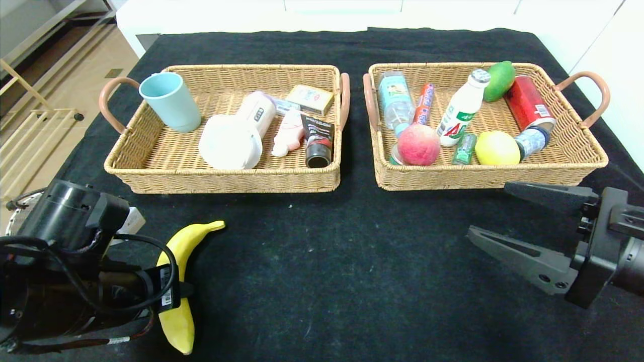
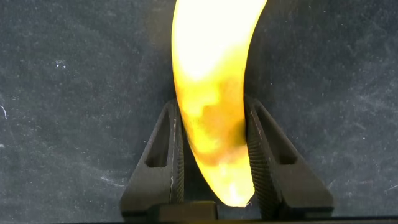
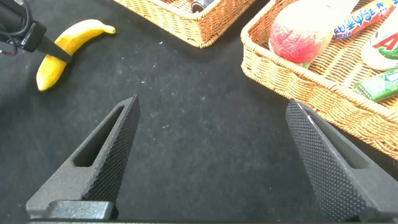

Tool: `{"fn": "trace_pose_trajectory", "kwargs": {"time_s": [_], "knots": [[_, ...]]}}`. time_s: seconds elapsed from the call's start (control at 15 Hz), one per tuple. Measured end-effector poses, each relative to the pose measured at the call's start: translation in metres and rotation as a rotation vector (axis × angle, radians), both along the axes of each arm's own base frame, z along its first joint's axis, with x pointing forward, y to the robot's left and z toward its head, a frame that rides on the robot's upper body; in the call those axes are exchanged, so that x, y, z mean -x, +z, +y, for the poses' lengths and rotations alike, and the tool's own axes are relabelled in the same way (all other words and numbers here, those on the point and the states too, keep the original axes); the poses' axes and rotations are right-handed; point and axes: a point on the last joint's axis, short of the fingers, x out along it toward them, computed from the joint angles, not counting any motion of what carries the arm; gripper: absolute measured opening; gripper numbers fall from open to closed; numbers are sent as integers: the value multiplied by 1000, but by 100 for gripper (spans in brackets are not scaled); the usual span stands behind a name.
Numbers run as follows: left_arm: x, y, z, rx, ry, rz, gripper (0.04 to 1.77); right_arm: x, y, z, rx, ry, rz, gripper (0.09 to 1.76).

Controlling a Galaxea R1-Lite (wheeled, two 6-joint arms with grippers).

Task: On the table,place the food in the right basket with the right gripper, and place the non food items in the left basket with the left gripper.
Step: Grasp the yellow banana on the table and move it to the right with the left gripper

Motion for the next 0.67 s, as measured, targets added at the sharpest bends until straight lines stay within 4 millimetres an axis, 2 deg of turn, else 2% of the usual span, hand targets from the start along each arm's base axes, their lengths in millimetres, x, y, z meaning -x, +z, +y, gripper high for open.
{"fn": "trace_pose_trajectory", "kwargs": {"time_s": [0.47,0.67], "knots": [[1,-1,0,-6,-2,4,67,0,0,0,0,0,0,171],[3,4,-1,-7,-12,-15,67,1,1,-1,-3,0,-3,171]]}}
